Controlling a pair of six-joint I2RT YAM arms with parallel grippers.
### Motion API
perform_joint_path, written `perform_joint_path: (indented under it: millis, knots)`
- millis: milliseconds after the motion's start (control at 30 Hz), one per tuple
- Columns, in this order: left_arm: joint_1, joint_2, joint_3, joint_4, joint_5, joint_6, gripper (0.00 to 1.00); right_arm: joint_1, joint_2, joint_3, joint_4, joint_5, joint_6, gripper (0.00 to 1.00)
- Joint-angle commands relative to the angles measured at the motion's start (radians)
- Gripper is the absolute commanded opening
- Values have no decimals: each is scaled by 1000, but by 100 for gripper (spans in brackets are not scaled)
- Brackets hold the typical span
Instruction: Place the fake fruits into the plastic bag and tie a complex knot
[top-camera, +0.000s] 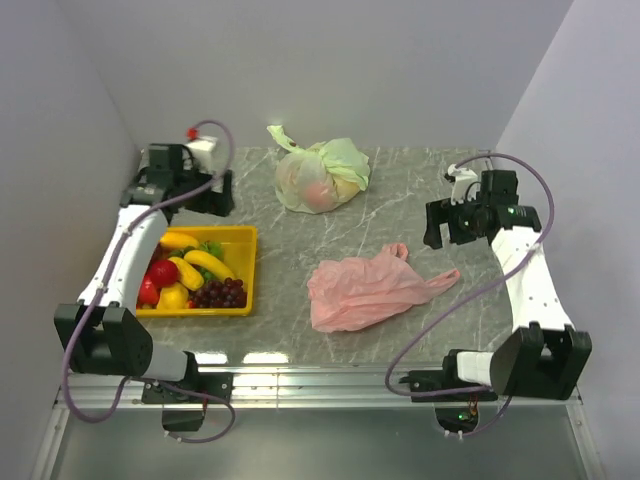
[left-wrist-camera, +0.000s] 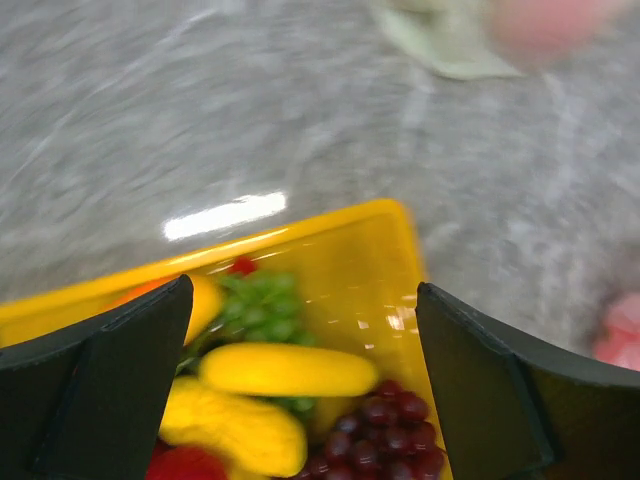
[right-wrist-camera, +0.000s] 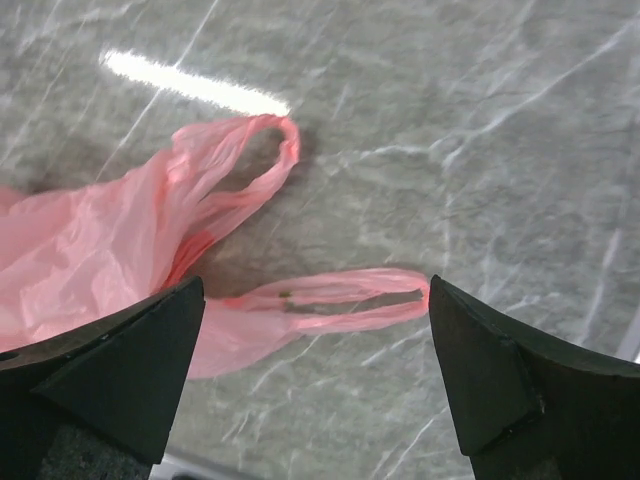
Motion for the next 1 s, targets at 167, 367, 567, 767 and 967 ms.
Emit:
perform_joint_path:
  millis: [167,367,567,767,967]
  knots:
    - [-330,33,75,22,169,133,99,-43,228,192,-374,-348,-172,100]
    - [-332,113,158,42,236,-13,99,14,359,163,-425,-541,-123,100]
    - [-332,100,149,57,159,-53,99,144,448,77,-407,-619,-86,98]
    - [-319,66,142,103,128,-188,99,124,473,214,-384,-541,-69,38]
    - [-246,-24,71,305,272,-422,99,211,307,540,-368,-365,-172,0]
